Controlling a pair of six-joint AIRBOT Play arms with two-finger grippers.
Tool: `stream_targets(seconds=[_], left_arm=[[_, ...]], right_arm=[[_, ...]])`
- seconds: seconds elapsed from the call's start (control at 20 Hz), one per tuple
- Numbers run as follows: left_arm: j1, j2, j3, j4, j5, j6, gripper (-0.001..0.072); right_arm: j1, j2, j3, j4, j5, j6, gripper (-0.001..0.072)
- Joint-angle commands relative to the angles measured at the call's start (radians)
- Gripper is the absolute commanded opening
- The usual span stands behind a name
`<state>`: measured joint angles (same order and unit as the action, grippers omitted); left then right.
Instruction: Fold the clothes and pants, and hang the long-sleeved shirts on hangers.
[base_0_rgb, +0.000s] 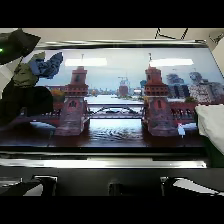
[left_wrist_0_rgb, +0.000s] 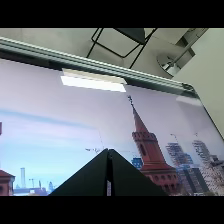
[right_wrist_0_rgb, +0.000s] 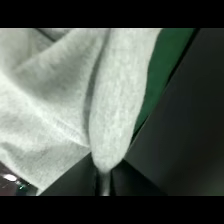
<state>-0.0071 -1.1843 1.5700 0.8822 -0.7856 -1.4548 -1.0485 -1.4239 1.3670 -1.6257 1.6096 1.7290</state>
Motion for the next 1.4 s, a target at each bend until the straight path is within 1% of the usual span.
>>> stream_targets(seconds=[0.0,0.2,0.25,0.3,0.35,0.4,0.5,0.55,0.6,0.65,0.7,0.75,0.8,0.85,0.9,0.95,1.0,1.05,1.1,1.15,1.2,1.25,1.3,1.35], left_arm=[[-0.001,0.000,0.000,-0.003,0.001,-0.003,0.0030],[-0.001,0.000,0.000,-0.003,0.000,-0.003,0.0030],[-0.001,0.000,0.000,-0.003,0.001,-0.003,0.0030],[-0.001,0.000,0.000,-0.003,0.001,-0.003,0.0030],[-0.001,0.000,0.000,-0.003,0.001,-0.003,0.0030],[-0.001,0.000,0.000,-0.003,0.002,-0.003,0.0030],[-0.003,0.000,0.002,-0.003,0.024,-0.003,0.0029],[-0.007,0.000,0.003,-0.001,0.063,-0.003,0.0029],[-0.013,-0.002,0.005,0.011,0.113,-0.002,0.0027],[-0.026,-0.011,0.019,0.079,0.138,-0.003,0.0026],[-0.041,-0.034,0.048,0.211,0.119,-0.038,0.0025],[-0.054,-0.073,0.082,0.406,0.053,-0.174,0.0025],[-0.066,-0.117,0.111,0.587,-0.045,-0.283,0.0026],[-0.072,-0.164,0.123,0.743,-0.163,-0.356,0.0027],[-0.071,-0.207,0.122,0.807,-0.269,-0.401,0.0035],[-0.064,-0.253,0.122,0.803,-0.388,-0.409,0.0207],[-0.063,-0.296,0.121,0.755,-0.503,-0.414,0.0605],[-0.064,-0.337,0.112,0.680,-0.627,-0.388,0.0712],[-0.076,-0.357,0.082,0.631,-0.698,-0.327,0.0710],[-0.101,-0.341,0.023,0.628,-0.681,-0.298,0.0711],[-0.130,-0.298,-0.048,0.669,-0.605,-0.311,0.0710],[-0.158,-0.252,-0.111,0.711,-0.522,-0.339,0.0710],[-0.176,-0.219,-0.153,0.735,-0.470,-0.349,0.0710],[-0.187,-0.203,-0.169,0.737,-0.467,-0.349,0.0709]], right_arm=[[0.000,0.000,-0.065,-0.054,-0.045,-0.002,0.0045],[0.000,0.001,-0.101,-0.075,-0.038,-0.002,0.0045],[0.000,0.001,-0.106,-0.079,-0.038,-0.001,0.0063],[0.000,0.000,-0.108,-0.081,-0.038,-0.002,0.0240],[0.000,0.001,-0.107,-0.084,-0.045,-0.005,0.0532],[0.000,0.002,-0.100,-0.086,-0.053,-0.011,0.0693],[0.001,0.003,-0.034,-0.047,-0.087,-0.018,0.0689],[0.001,0.003,0.039,0.027,-0.124,-0.041,0.0689],[0.001,0.003,0.120,0.138,-0.175,-0.072,0.0689],[0.011,0.003,0.216,0.301,-0.259,-0.093,0.0689],[0.040,0.004,0.289,0.415,-0.327,-0.104,0.0688],[0.094,0.006,0.348,0.490,-0.397,-0.124,0.0688],[0.176,0.011,0.389,0.520,-0.445,-0.152,0.0688],[0.270,0.015,0.405,0.513,-0.460,-0.167,0.0688],[0.378,0.016,0.401,0.490,-0.449,-0.167,0.0688],[0.483,0.004,0.392,0.446,-0.410,-0.129,0.0695],[0.584,-0.018,0.373,0.387,-0.344,-0.059,0.0708],[0.661,-0.046,0.351,0.359,-0.275,-0.014,0.0708],[0.728,-0.080,0.326,0.359,-0.208,-0.013,0.0706],[0.780,-0.104,0.302,0.360,-0.161,-0.018,0.0705],[0.825,-0.117,0.277,0.350,-0.139,-0.037,0.0705],[0.861,-0.119,0.257,0.315,-0.147,-0.042,0.0705],[0.887,-0.119,0.253,0.274,-0.152,-0.042,0.0706],[0.907,-0.118,0.253,0.242,-0.153,-0.043,0.0706]])
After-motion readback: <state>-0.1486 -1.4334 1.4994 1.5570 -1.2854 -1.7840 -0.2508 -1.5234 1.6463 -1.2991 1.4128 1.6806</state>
